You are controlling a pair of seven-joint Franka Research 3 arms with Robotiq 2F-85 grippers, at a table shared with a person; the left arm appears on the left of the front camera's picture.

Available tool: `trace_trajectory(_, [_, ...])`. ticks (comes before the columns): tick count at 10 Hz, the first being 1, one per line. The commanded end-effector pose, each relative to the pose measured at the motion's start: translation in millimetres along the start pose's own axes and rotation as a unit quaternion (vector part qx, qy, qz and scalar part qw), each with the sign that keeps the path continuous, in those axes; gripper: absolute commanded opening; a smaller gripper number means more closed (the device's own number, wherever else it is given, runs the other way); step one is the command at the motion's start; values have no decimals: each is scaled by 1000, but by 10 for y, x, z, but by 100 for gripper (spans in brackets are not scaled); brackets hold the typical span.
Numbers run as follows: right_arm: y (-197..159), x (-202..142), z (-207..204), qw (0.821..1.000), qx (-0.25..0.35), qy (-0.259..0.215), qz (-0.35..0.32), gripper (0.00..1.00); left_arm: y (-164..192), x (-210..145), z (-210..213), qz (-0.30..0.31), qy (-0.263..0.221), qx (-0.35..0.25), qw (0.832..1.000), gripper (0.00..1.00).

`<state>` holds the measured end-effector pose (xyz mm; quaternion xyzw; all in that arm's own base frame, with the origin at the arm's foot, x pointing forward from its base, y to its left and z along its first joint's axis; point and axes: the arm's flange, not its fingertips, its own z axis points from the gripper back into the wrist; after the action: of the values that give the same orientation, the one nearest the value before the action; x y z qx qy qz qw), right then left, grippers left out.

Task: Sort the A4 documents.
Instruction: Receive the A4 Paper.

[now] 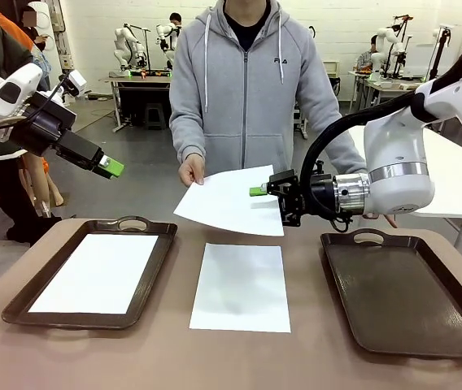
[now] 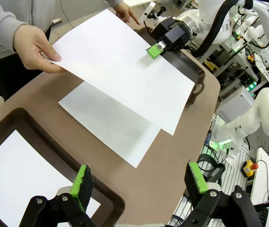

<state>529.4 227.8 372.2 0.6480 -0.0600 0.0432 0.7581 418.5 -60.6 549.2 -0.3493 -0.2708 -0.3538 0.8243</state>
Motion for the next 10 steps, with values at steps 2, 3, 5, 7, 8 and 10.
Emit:
trace_trajectory(2, [-18, 37, -1, 1000, 3, 16, 0, 33, -1, -6, 15, -2, 3, -1, 1000, 100])
trace_trajectory(3, [-24, 43, 7, 1000, 3, 15, 1, 26, -1, -6, 15, -2, 3, -1, 1000, 100])
trace_trajectory(5, [-33, 49, 22, 1000, 5, 14, -1, 9, -1, -6, 15, -2, 3, -1, 1000, 100])
trace_trajectory(7, [-33, 59, 32, 1000, 9, 15, -1, 0, -1, -6, 15, -2, 3, -1, 1000, 100])
trace_trajectory(8, [-39, 62, 36, 1000, 12, 18, -2, 0, -1, -6, 15, -2, 3, -1, 1000, 100])
trace_trajectory(10, [-45, 58, 34, 1000, 17, 23, -4, 0, -1, -6, 15, -2, 3, -1, 1000, 100])
